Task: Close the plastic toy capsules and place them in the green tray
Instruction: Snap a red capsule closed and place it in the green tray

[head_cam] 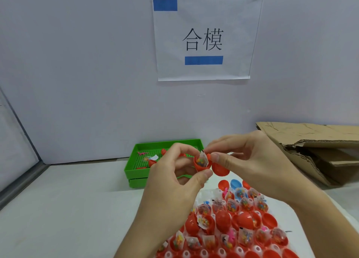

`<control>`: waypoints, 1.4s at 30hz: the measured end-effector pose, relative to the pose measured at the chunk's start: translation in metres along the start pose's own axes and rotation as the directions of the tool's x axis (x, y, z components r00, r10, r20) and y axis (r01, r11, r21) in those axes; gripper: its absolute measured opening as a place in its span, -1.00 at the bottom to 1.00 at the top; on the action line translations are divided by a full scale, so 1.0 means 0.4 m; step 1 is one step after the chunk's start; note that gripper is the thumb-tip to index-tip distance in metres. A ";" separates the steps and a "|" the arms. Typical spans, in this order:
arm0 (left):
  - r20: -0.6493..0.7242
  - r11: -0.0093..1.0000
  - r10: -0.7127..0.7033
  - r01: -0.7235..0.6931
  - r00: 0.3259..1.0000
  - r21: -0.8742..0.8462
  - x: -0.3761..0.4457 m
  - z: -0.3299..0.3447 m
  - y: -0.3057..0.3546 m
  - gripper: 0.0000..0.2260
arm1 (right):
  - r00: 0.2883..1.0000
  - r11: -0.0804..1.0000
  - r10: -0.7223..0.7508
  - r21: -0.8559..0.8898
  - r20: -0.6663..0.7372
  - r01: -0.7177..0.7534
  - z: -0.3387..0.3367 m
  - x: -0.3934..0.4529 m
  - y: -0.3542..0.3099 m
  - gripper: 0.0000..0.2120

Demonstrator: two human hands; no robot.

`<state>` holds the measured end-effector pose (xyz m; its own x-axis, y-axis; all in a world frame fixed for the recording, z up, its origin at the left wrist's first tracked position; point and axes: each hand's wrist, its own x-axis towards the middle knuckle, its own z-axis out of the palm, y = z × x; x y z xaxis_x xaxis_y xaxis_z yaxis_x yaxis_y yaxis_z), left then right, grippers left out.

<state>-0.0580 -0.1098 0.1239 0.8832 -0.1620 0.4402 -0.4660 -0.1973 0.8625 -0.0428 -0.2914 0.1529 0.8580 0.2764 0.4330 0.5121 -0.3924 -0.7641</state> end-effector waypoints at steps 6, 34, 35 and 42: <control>0.003 1.000 0.028 -0.028 1.000 0.005 0.000 -0.002 0.002 -0.77 | 1.000 1.000 -0.010 0.018 0.019 0.010 0.000 -0.001 0.003 -0.89; 0.017 0.982 0.080 -0.076 0.997 -0.171 0.000 -0.004 0.005 -0.80 | 0.968 0.954 -0.225 -0.224 -0.108 0.197 0.021 -0.001 -0.008 -0.77; 0.010 0.982 0.082 -0.079 0.997 -0.173 0.001 -0.004 0.004 -0.82 | 0.966 0.950 -0.232 -0.239 -0.114 0.200 0.020 -0.002 -0.011 -0.75; 0.022 0.968 0.083 -0.076 0.996 -0.240 0.003 -0.006 0.002 -0.84 | 0.973 0.974 -0.226 -0.045 -0.042 0.224 -0.001 -0.010 -0.016 -0.75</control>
<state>-0.0571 -0.1076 0.1257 0.8400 -0.1990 0.5048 -0.5051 0.0534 0.8614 -0.0493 -0.2903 0.1563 0.7212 0.3204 0.6142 0.6924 -0.3600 -0.6252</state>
